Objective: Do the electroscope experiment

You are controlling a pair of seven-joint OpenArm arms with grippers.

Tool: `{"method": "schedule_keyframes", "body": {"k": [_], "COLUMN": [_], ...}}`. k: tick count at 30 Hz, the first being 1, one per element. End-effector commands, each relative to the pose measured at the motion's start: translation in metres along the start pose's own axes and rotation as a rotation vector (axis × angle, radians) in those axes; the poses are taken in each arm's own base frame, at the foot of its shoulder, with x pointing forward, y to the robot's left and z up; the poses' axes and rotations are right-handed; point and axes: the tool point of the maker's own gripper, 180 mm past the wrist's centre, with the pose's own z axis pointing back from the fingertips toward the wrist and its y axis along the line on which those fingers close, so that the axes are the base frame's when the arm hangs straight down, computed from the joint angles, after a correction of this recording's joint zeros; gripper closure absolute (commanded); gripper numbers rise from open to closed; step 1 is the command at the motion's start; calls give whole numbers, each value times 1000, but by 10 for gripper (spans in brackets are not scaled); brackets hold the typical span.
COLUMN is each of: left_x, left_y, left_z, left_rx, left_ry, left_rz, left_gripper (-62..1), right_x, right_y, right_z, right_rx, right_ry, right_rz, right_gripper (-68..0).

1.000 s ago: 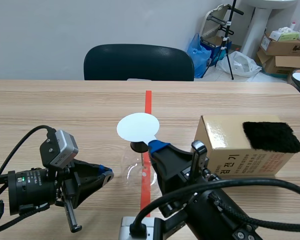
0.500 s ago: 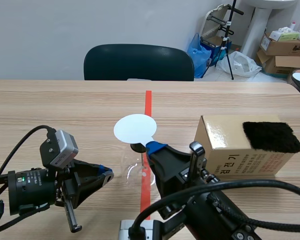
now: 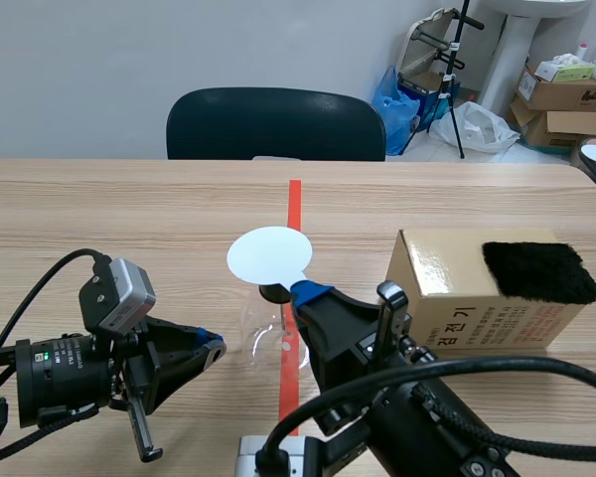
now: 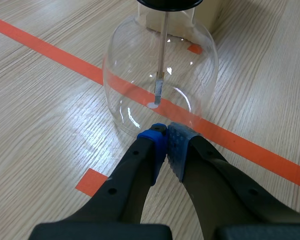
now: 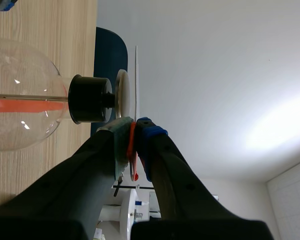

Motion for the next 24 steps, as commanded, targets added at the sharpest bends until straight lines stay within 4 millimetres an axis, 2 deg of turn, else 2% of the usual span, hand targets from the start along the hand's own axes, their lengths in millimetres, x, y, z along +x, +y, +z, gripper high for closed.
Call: {"method": "schedule_keyframes", "body": {"k": [1,9,24], "left_x": [9,9,9], "left_y": [0,0,0], "left_z": [-2,-2,-2], "left_rx": [2,2,2], "left_ry": [-34,-34,-34], "left_rz": [-1,-1,-1], "left_gripper": [-38,-38,-38], "right_x": [-6,-27,-88], "right_y": [-6,-6,-7], "right_z": [-1,0,20], "right_rx": [-21,-22,-25], "right_ry": [13,127,488], "right_rz": [15,14,10], "right_gripper": [-9,-9,-9]}}
